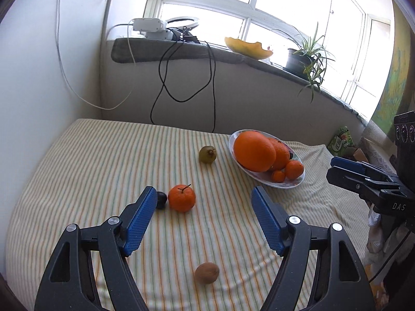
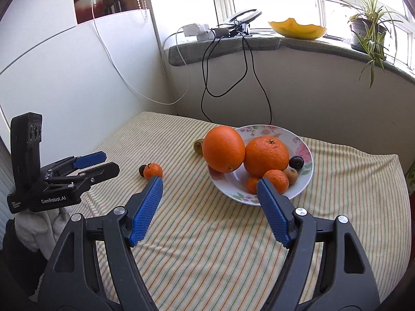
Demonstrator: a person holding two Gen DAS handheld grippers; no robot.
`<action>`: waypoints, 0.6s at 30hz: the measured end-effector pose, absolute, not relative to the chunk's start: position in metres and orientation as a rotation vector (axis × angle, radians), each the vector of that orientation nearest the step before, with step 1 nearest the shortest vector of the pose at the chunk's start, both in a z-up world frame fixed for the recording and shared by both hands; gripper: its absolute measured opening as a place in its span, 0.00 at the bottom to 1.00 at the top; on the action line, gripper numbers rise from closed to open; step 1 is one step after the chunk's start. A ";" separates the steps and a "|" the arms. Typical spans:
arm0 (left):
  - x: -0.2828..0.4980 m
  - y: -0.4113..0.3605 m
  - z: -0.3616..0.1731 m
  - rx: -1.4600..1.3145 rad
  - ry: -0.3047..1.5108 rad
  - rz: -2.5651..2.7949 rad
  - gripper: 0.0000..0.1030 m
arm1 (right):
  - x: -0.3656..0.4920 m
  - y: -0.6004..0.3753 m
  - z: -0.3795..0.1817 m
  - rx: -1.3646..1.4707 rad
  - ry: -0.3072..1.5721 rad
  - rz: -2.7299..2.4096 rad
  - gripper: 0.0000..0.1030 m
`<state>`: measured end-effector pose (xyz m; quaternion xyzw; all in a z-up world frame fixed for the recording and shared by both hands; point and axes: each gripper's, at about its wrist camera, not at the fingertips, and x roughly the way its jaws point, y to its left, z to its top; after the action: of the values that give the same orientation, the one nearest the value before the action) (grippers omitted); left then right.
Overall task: Organize fruits
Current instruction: 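Withdraw both grippers from the plate toward the remaining loose fruit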
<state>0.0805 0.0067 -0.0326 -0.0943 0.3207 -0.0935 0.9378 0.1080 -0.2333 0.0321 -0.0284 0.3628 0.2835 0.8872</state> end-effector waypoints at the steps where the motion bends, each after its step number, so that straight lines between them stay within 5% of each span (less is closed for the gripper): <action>1: 0.077 0.013 -0.035 -0.200 0.662 -0.181 0.72 | 0.105 -0.230 0.030 -0.064 0.757 0.603 0.75; 14: 0.083 0.052 -0.071 -0.243 0.746 -0.148 0.54 | 0.073 -0.175 -0.010 -0.154 0.842 0.771 0.75; 18: 0.095 0.048 -0.077 -0.220 0.763 -0.174 0.48 | 0.066 -0.162 -0.022 -0.178 0.871 0.809 0.68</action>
<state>0.0947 0.0479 -0.0771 -0.1069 0.3712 -0.0846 0.9185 0.0660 -0.1617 -0.0215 -0.0836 0.4097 0.3807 0.8248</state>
